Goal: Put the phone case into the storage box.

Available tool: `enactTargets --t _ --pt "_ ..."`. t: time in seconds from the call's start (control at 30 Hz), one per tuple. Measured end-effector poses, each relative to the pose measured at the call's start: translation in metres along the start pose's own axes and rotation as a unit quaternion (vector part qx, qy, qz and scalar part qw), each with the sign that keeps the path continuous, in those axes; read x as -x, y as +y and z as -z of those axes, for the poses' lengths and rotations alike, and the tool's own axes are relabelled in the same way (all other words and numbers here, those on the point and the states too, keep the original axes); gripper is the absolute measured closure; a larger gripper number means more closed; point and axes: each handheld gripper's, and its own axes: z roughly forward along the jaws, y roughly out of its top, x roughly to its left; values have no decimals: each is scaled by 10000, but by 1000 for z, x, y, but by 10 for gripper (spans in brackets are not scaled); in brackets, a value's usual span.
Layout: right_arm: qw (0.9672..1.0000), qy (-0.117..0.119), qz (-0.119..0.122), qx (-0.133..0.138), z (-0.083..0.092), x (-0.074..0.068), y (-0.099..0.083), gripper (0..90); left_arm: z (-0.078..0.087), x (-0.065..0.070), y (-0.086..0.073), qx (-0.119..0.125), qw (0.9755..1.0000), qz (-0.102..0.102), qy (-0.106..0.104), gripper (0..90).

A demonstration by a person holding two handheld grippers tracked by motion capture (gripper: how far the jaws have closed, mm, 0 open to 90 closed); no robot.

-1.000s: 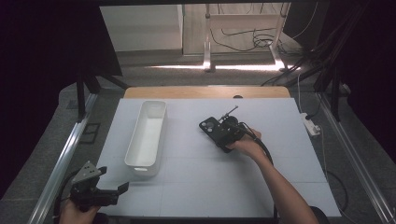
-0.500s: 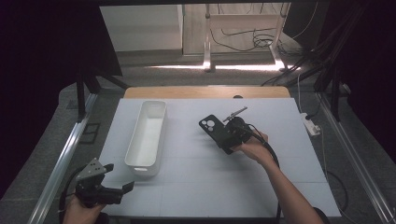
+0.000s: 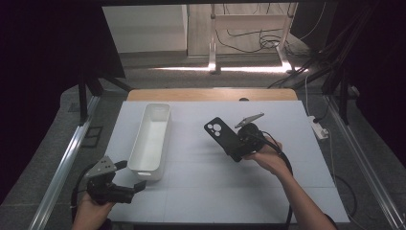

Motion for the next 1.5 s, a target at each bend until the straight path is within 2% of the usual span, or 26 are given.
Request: enactTargets --t 0.17,0.3,0.33,0.67,0.77,0.97,1.07,1.33,1.5 --pt "9998 113 21 143 12 -5 -6 150 -5 0 7 11 10000 -48 -83 0" --pt "9996 148 58 235 18 -8 -9 150 -10 0 17 -77 9998 -110 -132 0" --pt "9992 201 58 326 23 -9 -12 151 -13 -1 20 -80 9997 -111 -215 0" --pt "9976 362 176 557 38 -19 -22 150 -27 -1 32 -45 9988 -239 -430 0" --pt "9966 464 213 647 45 -22 -27 150 -31 0 38 -38 9974 -319 -644 0" --pt "9947 580 258 815 57 -26 -34 150 -36 1 46 45 9953 -450 -854 0" --pt "9937 644 260 881 60 -28 -37 150 -39 2 49 51 9947 -509 -888 0" --pt "9913 806 314 997 71 -32 -47 149 -56 8 65 97 9893 -767 -1241 0" --pt "9901 846 345 1065 76 -34 -52 149 -64 11 71 123 9874 -838 -1339 0"
